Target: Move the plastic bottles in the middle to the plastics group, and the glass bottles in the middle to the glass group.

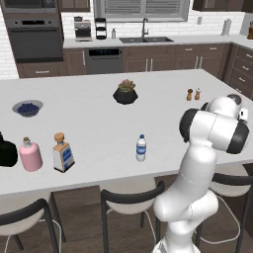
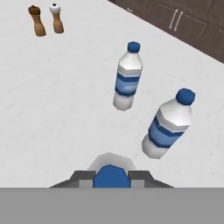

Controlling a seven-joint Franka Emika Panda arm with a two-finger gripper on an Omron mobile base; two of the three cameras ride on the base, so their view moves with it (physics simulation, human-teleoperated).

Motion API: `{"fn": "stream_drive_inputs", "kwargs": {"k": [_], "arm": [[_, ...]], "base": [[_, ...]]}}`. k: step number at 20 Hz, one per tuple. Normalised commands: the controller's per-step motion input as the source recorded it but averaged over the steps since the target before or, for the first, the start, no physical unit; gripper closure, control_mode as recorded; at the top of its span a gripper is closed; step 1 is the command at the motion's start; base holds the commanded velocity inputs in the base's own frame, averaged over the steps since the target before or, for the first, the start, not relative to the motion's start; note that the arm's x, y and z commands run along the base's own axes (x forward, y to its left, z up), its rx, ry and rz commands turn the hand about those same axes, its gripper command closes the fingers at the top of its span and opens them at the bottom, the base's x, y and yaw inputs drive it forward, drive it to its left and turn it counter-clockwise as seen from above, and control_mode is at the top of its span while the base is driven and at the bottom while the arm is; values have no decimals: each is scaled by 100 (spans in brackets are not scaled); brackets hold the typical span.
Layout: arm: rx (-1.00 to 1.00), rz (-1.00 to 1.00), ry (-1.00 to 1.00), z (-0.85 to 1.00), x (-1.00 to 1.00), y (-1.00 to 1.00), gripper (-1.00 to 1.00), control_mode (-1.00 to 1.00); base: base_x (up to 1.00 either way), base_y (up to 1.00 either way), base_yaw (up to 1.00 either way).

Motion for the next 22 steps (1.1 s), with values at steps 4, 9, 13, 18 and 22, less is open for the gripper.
{"fn": "stream_drive_inputs", "kwargs": {"k": [4,9,13,18,22], "arm": [[3,0,0,-29,11,-11,100,-100],[3,0,0,-25,12,-15,100,-100],[4,4,0,-20,8,-18,100,-100],[5,5,0,-22,4,-20,100,-100],[4,7,0,-29,0,-11,100,-100]], "base": [[0,0,0],[0,0,0],[0,0,0],[0,0,0],[0,0,0]]}}
